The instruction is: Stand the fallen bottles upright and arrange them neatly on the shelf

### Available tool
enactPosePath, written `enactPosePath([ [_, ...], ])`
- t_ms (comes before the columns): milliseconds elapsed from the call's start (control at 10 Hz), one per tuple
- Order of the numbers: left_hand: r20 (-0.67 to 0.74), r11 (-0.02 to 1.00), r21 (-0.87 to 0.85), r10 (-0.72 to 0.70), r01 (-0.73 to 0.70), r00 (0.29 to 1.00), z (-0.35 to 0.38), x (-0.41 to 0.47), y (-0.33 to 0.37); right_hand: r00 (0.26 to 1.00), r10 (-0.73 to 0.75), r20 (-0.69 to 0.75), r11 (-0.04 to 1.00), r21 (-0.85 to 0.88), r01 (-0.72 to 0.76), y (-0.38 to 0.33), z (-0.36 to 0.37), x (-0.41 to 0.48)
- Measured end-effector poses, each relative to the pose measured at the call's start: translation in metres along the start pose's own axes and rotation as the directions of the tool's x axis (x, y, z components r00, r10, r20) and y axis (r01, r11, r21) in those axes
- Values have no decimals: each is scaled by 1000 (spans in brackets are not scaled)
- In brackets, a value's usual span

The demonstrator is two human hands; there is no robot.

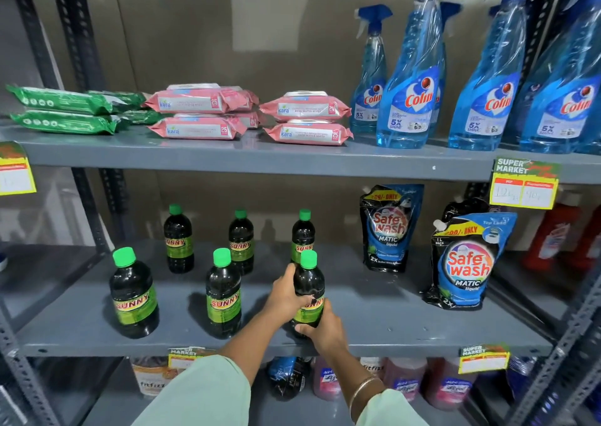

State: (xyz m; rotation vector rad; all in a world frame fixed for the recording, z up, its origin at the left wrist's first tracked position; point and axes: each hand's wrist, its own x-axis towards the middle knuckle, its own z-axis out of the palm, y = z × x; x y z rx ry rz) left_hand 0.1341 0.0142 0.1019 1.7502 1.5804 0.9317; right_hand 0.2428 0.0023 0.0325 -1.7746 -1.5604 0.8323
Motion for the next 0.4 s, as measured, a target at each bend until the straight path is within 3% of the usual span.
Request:
enactPosePath([
  [300, 29, 1000, 3, 26, -26, 999, -2, -3, 2, 996, -59, 63, 995, 90, 53, 1, -5, 2],
  [400, -44, 999, 21, 28, -27, 999, -5, -9, 3, 993, -116, -15, 979, 165, 117, -8, -9, -2],
])
